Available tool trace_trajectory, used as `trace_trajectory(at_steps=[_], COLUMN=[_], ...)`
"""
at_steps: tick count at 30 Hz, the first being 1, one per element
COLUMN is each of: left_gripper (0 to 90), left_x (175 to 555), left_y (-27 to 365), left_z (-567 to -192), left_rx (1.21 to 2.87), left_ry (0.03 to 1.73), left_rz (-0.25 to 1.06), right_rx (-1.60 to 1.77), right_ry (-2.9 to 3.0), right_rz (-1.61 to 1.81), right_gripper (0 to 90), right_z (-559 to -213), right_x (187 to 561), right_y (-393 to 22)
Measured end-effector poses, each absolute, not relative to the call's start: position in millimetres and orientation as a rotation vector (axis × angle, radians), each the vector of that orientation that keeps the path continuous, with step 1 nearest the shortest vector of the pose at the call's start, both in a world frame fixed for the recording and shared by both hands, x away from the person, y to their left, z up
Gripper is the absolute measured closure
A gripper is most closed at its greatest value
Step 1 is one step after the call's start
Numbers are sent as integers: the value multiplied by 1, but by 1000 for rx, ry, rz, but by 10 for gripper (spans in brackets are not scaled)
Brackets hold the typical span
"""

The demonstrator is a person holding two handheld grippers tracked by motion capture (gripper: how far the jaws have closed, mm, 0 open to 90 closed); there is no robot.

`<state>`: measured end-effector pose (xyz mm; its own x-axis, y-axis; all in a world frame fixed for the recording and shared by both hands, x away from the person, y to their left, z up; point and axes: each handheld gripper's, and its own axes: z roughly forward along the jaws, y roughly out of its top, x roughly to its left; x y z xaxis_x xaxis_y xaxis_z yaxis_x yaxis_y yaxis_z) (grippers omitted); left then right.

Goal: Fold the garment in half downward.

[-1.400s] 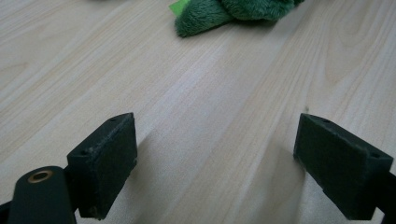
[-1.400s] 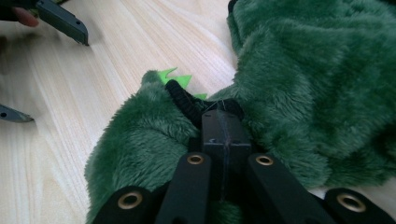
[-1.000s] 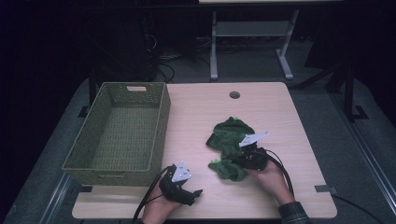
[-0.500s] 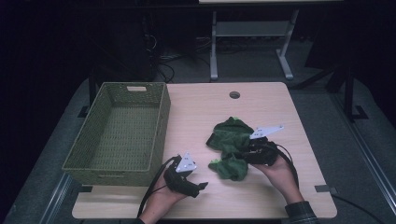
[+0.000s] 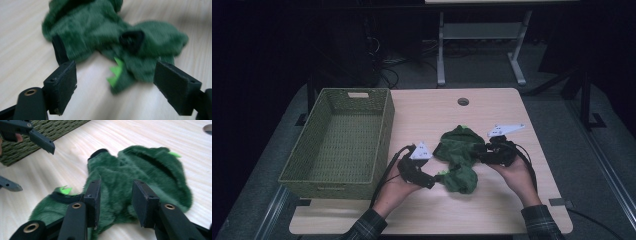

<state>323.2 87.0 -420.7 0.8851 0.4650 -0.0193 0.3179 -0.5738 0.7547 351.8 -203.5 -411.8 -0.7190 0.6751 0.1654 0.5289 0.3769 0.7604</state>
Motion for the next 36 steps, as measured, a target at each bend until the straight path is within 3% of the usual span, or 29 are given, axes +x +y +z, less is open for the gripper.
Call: trace_trajectory(at_steps=[8, 16, 22, 30, 36], left_gripper=[268, 421, 484, 487, 520], left_x=[359, 407, 440, 468, 478], left_y=[66, 49, 43, 41, 39], left_z=[-401, -394, -417, -455, -462], left_rx=[2215, 2201, 2236, 2271, 2268], left_ry=[521, 532, 573, 655, 677], left_rz=[288, 331, 295, 225, 208], right_rx=[1108, 1156, 1212, 1276, 1305], right_ry=[2420, 2367, 2369, 2429, 2459], right_rz=[1246, 1209, 1181, 1104, 1075], right_gripper=[590, 590, 589, 581, 661], right_z=[-407, -402, -419, -449, -462], right_x=[370, 400, 417, 435, 441], right_y=[-213, -224, -228, -226, -227])
